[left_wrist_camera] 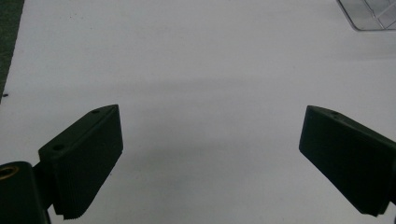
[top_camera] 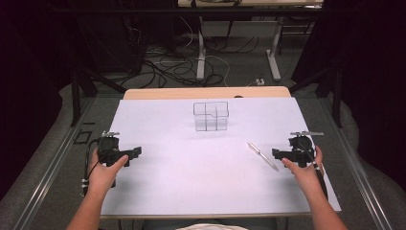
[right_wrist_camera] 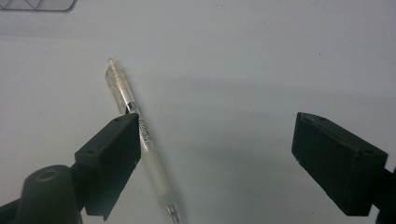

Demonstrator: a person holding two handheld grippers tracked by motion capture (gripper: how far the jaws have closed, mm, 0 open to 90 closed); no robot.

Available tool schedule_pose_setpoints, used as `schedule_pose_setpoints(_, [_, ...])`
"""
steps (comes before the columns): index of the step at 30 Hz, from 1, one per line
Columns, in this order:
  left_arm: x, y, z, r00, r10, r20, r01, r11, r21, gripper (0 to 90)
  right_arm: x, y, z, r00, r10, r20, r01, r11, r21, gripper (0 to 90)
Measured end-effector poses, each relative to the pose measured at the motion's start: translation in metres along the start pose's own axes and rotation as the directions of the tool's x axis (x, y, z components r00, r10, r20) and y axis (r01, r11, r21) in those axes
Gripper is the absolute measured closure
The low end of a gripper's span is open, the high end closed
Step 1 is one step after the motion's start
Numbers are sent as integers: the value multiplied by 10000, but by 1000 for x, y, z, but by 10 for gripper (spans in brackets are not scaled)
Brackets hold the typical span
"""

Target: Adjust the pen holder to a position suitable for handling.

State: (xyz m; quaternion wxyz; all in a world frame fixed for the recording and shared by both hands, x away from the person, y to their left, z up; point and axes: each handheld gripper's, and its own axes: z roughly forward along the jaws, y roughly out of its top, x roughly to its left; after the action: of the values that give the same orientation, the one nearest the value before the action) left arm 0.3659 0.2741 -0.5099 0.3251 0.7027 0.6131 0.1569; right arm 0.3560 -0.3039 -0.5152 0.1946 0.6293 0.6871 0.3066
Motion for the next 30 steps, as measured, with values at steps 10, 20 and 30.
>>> schedule_pose_setpoints(10, [0,3,-3,9993,-191,308,184,9996,224,64,5,9,-4,9979,502,-418,-485,9981,391,304])
schedule_pose_setpoints(20, [3,4,-5,9975,-559,430,549,9982,253,78,33,43,4,9931,-347,-1121,406,9979,505,379])
schedule_pose_setpoints(30, [4,3,-4,9971,-577,500,556,9975,425,157,72,76,12,9839,-329,-1759,410,9982,427,473])
